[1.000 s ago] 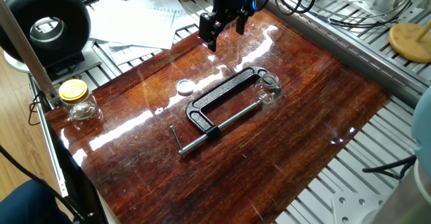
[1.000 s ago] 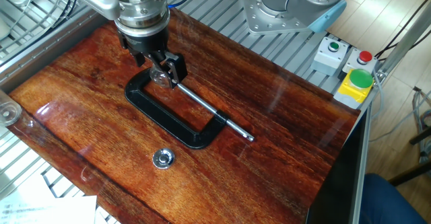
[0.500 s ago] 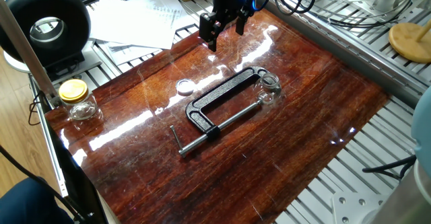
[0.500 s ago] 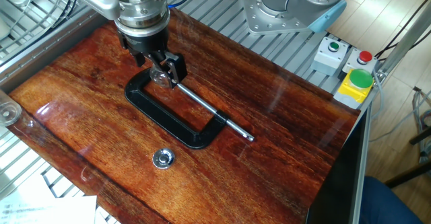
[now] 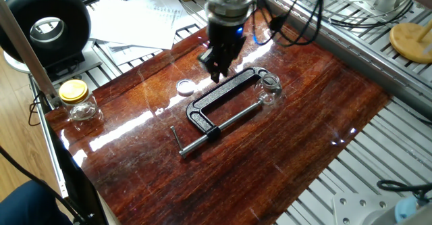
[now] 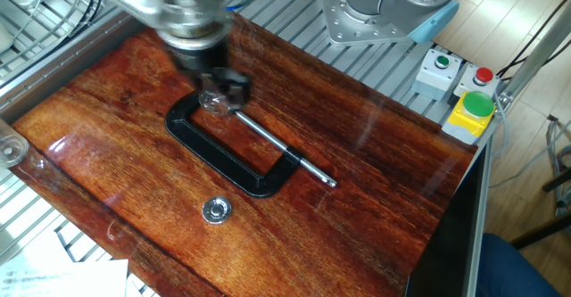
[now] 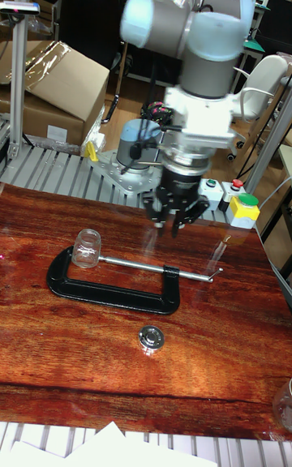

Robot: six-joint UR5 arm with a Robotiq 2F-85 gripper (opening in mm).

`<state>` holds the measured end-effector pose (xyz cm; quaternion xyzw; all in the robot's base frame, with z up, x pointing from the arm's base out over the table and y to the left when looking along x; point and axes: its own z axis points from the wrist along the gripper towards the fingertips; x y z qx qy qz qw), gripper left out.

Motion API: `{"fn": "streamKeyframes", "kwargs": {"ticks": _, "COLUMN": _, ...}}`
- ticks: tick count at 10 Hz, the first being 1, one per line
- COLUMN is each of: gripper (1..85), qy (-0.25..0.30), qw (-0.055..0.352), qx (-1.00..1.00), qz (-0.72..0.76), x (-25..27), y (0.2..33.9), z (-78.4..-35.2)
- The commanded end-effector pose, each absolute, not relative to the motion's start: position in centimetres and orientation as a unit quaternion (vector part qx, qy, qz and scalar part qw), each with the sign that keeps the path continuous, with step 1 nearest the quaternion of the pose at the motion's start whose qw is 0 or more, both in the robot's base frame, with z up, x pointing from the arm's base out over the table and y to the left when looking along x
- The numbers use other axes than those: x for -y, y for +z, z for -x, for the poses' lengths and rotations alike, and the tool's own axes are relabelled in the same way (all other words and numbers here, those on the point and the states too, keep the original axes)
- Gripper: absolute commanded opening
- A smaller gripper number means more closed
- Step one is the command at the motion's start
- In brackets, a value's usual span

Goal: Screw the lid onto the jar

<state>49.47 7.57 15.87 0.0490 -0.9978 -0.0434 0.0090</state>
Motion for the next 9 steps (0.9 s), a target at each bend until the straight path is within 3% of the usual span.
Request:
{"fn": "streamKeyframes", "kwargs": {"ticks": 1, "gripper": 1.7, "qy": -0.035, "qw": 0.008, "qx": 0.997, "qz": -0.065, "x": -9.3, "y": 15.6, "z": -49.1}}
{"fn": "streamKeyframes", "kwargs": {"ticks": 5, "gripper": 1.7, "qy": -0.005, "qw": 0.015, "qx": 0.99, "qz": -0.139, "x": -6.5, "y": 16.4, "z": -50.2}}
{"fn": "streamKeyframes", "kwargs": {"ticks": 7, "gripper": 1.7, "qy": 0.011, "qw": -0.015, "qx": 0.98, "qz": -0.197, "x": -4.0, "y": 15.0, "z": -55.4}}
{"fn": "streamKeyframes", "kwargs": {"ticks": 9, "gripper": 1.7, "qy": -0.029, "qw": -0.005, "qx": 0.98, "qz": -0.195, "x": -3.3, "y": 14.8, "z": -56.6}}
